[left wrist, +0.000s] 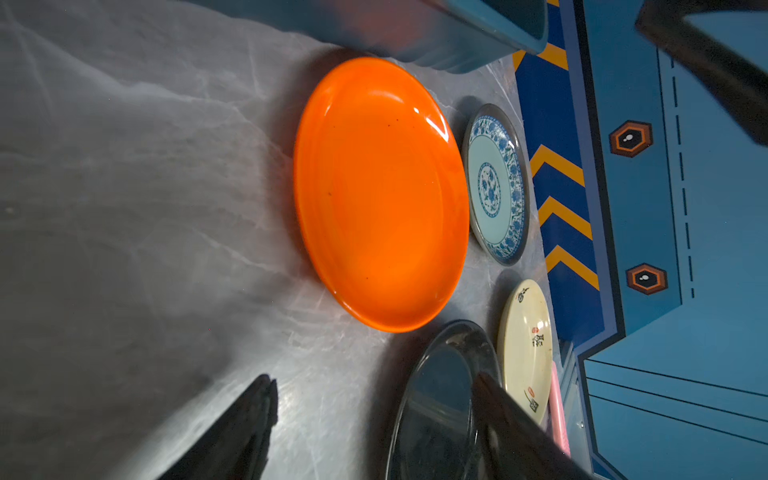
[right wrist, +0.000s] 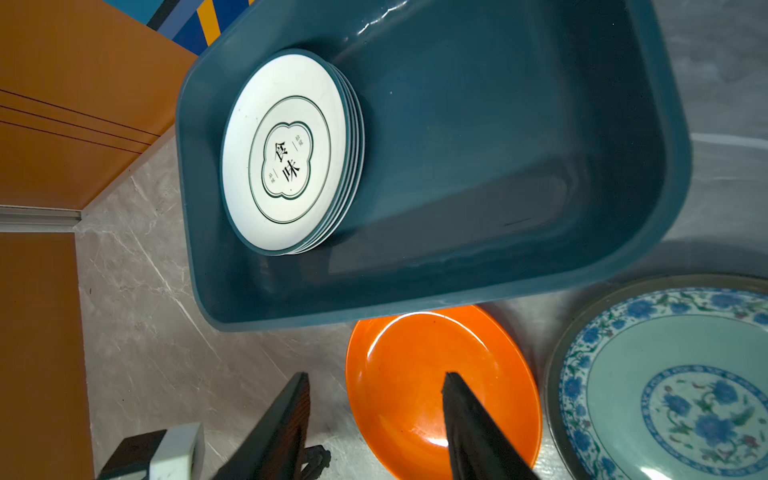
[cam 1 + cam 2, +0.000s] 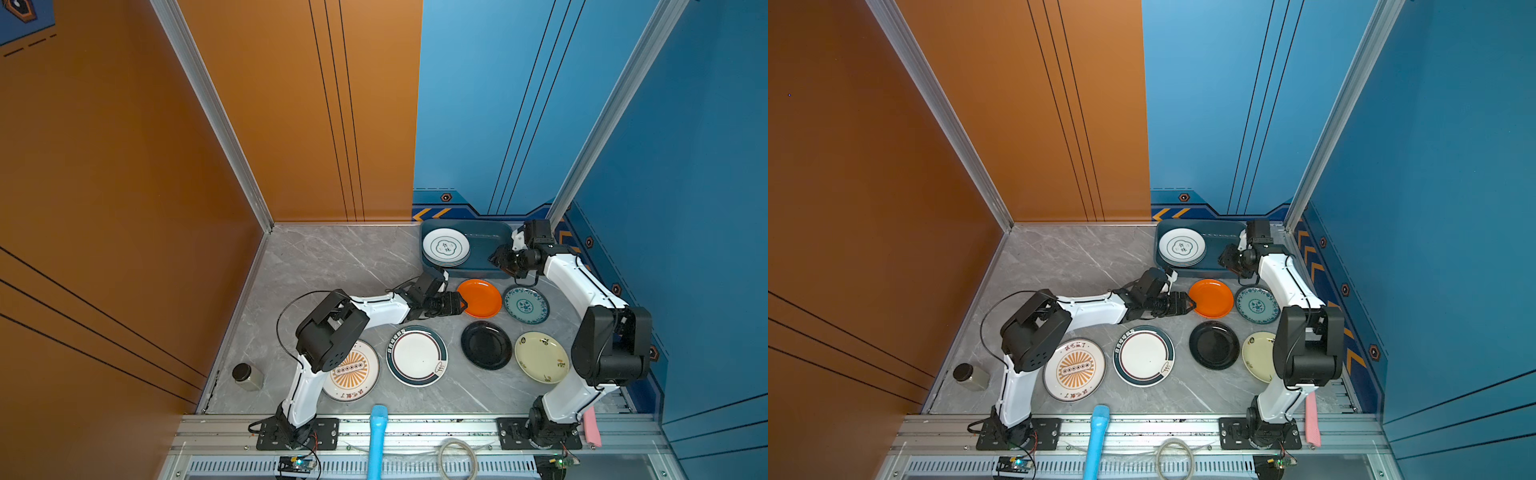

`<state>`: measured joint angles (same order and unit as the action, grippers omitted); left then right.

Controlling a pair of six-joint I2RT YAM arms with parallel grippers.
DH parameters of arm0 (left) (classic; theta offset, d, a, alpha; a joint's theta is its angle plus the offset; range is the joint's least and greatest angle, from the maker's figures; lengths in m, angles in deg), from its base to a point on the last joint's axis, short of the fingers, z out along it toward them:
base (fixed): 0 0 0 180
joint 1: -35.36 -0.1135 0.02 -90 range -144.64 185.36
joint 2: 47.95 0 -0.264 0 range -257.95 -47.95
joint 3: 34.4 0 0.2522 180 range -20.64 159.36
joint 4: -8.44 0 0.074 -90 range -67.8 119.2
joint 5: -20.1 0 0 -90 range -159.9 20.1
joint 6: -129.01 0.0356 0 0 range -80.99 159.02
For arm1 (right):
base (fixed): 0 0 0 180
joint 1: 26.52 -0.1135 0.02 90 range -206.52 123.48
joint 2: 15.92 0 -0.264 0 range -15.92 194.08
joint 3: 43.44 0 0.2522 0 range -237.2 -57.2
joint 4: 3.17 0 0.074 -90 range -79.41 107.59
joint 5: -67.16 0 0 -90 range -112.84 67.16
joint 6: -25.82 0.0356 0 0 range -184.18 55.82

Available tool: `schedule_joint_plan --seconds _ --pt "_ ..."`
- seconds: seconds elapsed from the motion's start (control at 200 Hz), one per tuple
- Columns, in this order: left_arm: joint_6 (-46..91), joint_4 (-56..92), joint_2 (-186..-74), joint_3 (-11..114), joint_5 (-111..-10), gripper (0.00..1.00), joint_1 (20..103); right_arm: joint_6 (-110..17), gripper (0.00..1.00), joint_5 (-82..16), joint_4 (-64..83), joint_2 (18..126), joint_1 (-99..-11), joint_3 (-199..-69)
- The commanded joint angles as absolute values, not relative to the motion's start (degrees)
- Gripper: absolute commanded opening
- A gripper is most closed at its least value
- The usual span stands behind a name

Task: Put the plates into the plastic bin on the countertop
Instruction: 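Grasp the orange plate rim with left gripper while right gripper moves beside it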

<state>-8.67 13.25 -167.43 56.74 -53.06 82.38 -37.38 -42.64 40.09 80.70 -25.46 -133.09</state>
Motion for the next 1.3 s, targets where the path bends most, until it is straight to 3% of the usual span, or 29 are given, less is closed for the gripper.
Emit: schedule_joint_plan --seconds 0.0,0.521,1.176,1.291 --pt "-8.75 15.47 -170.19 60.08 -55.28 0.76 83.15 -37.65 0.54 -44.35 37.48 79.1 -24.85 -130.67" --pt "-9.15 18.68 -177.92 67.1 -58.79 0.62 83.07 -36.41 0.53 -47.01 34.0 76.25 -23.35 -126.17" --pt "-8.89 19.74 -180.42 68.26 -59.77 0.26 82.26 -36.14 0.53 -48.2 32.78 75.31 -23.18 -123.84" --pt "-8.67 20.06 -180.22 68.3 -59.76 0.24 82.2 -36.32 0.53 -48.37 32.61 74.83 -23.18 -122.98"
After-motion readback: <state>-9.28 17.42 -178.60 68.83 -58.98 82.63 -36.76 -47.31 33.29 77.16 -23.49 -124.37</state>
